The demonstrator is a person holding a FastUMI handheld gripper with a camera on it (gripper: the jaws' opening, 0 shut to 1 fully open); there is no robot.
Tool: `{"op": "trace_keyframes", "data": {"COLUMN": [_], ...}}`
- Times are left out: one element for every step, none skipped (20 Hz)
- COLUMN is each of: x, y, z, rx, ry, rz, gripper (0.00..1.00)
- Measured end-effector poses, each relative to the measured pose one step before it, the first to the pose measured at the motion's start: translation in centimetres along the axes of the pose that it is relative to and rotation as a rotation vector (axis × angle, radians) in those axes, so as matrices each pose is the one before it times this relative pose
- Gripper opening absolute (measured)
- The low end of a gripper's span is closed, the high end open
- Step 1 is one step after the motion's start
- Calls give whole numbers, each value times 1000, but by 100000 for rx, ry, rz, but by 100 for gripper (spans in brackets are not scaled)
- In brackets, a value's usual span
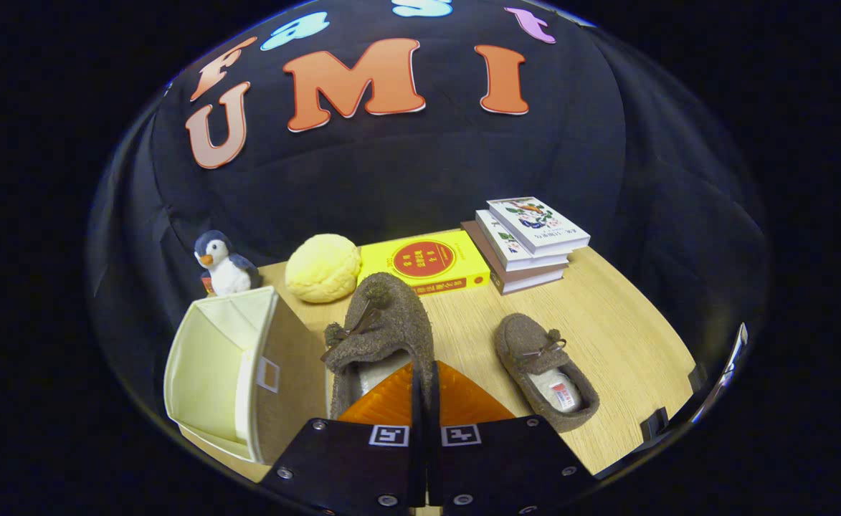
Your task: Open the storage box then place both shoes into the box .Put the left shoe in first, then the right shoe, with the right side of both shoes facing outward in a uniform manner.
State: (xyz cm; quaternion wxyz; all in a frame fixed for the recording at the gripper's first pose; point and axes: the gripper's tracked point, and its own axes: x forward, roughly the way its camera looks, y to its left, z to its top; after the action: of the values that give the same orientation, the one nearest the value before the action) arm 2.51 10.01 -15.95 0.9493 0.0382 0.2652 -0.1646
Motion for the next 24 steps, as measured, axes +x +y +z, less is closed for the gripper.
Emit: {"op": "trace_keyframes", "data": {"x": [-681,-646,-561,-371,-333,-215,-63,-110,15,137,244,402,440,548,602,687,808,667,677,496,462,481,436,453], "y": [1399,1320,1498,1500,1497,1356,1640,1532,1463,1257,1337,1206,1040,956,790,550,648,507,387,445,383,436,342,316], "z": [876,672,515,487,446,158,-25,170,87,-288,-368,-510,-558,-699,-777,-729,-829,-743,-779,-842,-723,-550,-589,-505], "rx": [-951,-680,-13,91,-26,89,78,220,-248,-750,-323,-186,-205,-194,-227,-547,-915,-1047,-812,-41,212,-8,-427,-1299], "ry": [-1620,-1639,-862,-865,-1240,-586,257,-501,-718,526,990,1078,1229,1513,1555,1686,1827,1429,1684,2199,1524,1095,1098,987], "rz": [1029,1174,1439,1607,1444,1465,1923,1882,1679,1630,1480,1367,1052,801,530,40,-86,-322,-537,-285,-345,-10,-356,-30], "gripper": [2,2,2,2,2,2,2,2,2,2,2,2,2,2,2,2,2,2,2,2,2,2,2,3]}}
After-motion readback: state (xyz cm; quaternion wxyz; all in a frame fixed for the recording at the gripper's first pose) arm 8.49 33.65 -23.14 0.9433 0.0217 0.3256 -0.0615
